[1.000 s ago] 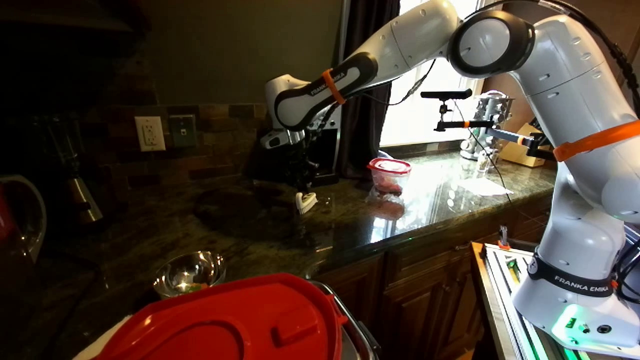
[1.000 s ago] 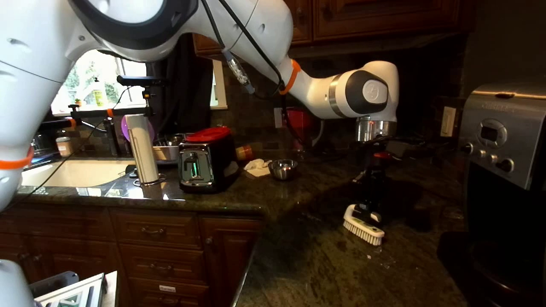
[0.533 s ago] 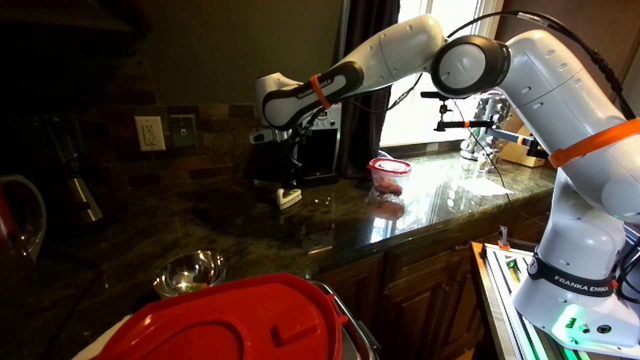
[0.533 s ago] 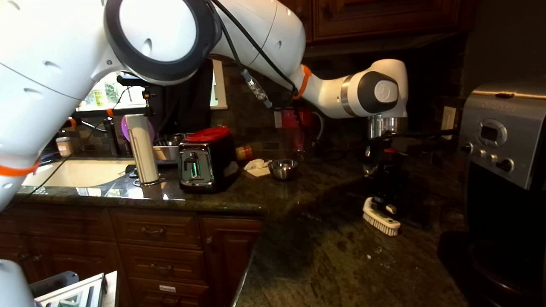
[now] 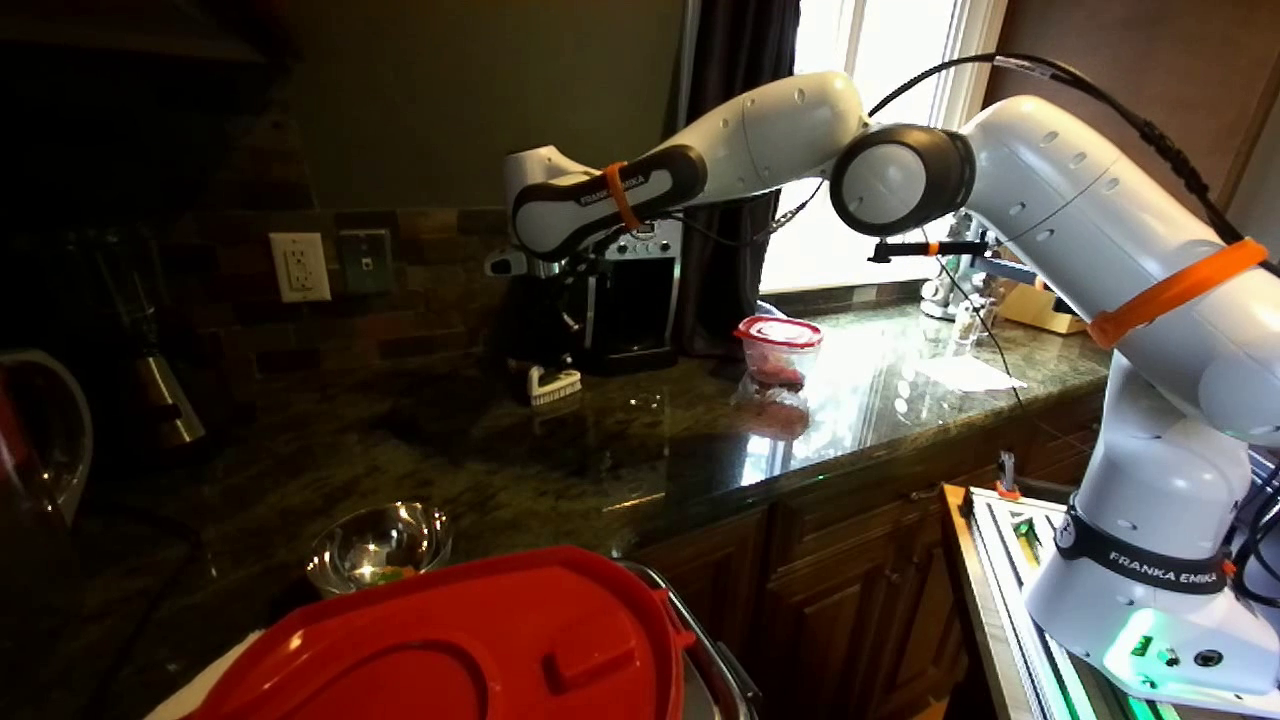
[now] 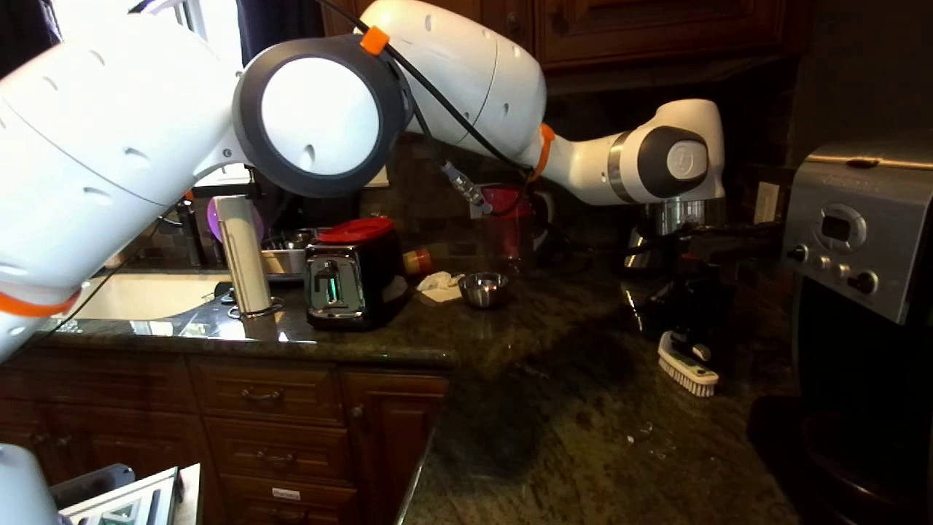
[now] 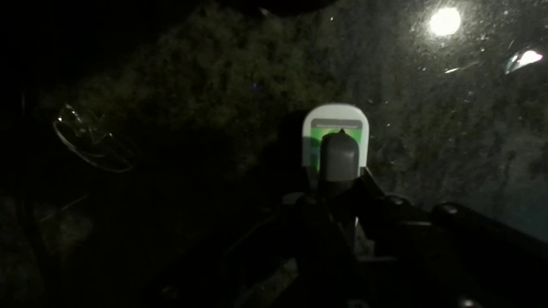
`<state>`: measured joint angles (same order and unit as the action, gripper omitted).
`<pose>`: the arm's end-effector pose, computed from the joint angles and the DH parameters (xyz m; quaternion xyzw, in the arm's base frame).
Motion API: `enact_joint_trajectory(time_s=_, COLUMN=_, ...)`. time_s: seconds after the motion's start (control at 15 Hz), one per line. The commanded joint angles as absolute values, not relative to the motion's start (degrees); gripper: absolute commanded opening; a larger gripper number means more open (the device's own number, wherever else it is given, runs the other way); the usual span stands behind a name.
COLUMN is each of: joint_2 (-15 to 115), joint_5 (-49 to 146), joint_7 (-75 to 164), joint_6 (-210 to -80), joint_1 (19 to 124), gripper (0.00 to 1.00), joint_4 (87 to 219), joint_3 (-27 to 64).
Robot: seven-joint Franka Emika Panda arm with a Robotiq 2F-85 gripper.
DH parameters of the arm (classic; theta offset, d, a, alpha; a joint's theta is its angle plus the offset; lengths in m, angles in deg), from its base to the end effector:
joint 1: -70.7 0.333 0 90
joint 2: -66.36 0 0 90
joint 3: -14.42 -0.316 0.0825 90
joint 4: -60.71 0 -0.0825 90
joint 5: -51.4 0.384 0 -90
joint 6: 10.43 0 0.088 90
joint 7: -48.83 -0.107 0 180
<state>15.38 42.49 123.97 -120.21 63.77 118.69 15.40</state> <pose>0.7690 -0.1132 0.3164 0.8137 0.5757 -0.0475 0.0646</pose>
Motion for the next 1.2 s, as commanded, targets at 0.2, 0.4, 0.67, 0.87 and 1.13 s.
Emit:
enact_joint_trajectory(time_s=0.2, joint_2=25.4, joint_5=40.4, joint_7=126.8, joint_6=-127.5, joint_1=63.8, gripper=0.06, joint_4=131.7, joint_3=14.7)
enact_joint_trajectory(time_s=0.4, joint_2=31.2, joint_5=40.7, joint_7=131.5, joint_6=-129.0, joint_1=63.1, gripper=0.06, joint_4=138.3, joint_3=13.6)
enact_joint_trajectory(time_s=0.67, joint_2=38.9, joint_5=41.8, joint_7=142.8, joint_6=-126.8, joint_1=61.9, gripper=0.06, joint_4=148.0, joint_3=12.1)
enact_joint_trajectory(time_s=0.87, joint_2=44.2, joint_5=42.6, joint_7=149.7, joint_6=-126.7, joint_1=61.3, gripper=0.06, joint_4=156.3, joint_3=12.2)
enact_joint_trajectory(time_s=1.13, joint_2=50.1, joint_5=41.6, joint_7=152.4, joint_6=-130.5, joint_1=60.9, gripper=0.06, joint_4=167.9, joint_3=14.2)
